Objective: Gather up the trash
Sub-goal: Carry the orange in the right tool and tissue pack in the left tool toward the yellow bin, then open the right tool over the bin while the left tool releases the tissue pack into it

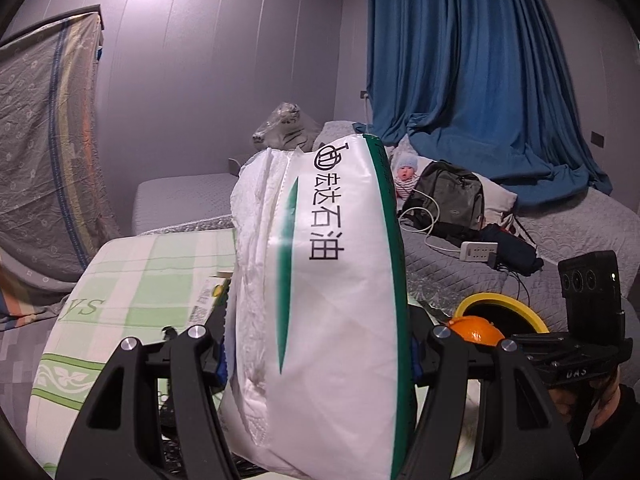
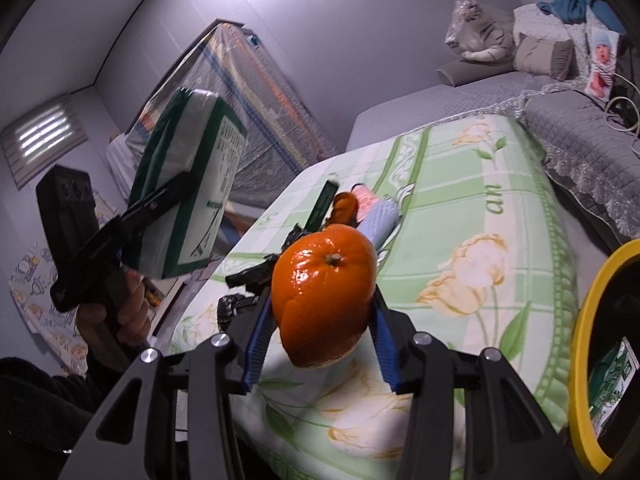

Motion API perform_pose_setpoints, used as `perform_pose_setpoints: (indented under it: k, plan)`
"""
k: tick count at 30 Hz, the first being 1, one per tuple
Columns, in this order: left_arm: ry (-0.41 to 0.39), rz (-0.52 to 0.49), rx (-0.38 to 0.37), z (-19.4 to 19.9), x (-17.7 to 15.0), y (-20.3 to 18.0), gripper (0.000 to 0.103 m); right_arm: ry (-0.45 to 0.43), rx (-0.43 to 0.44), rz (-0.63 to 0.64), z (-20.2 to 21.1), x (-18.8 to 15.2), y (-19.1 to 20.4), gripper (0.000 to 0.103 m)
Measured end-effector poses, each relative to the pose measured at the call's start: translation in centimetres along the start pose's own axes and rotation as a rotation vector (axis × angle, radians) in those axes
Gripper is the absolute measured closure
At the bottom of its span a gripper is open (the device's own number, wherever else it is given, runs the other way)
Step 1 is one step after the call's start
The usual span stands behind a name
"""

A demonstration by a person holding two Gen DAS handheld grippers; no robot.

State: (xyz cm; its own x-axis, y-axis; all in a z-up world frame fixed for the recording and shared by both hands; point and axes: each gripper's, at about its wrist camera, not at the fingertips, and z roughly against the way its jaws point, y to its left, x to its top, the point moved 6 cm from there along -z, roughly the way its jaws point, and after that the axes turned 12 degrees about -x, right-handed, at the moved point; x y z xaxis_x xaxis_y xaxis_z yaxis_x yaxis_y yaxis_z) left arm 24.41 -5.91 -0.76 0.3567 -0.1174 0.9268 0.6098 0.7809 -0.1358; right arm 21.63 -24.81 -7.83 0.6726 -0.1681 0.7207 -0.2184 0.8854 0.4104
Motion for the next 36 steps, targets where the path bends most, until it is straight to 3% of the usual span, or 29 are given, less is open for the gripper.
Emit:
perform_pose_setpoints:
  k: [19,36]
  plan:
    - [0.068,-0.101,-0.227,-9.0,0.0,-10.7,0.043,-0.201,-0.307,-0.22,8.4,1.1,-13.3,0.06]
    - [0.126,-0.186,-0.369,-16.7,-1.2,-19.9,0.043,-0.232,-0.498,-0.394,12.0,-2.7,-23.0,0.06]
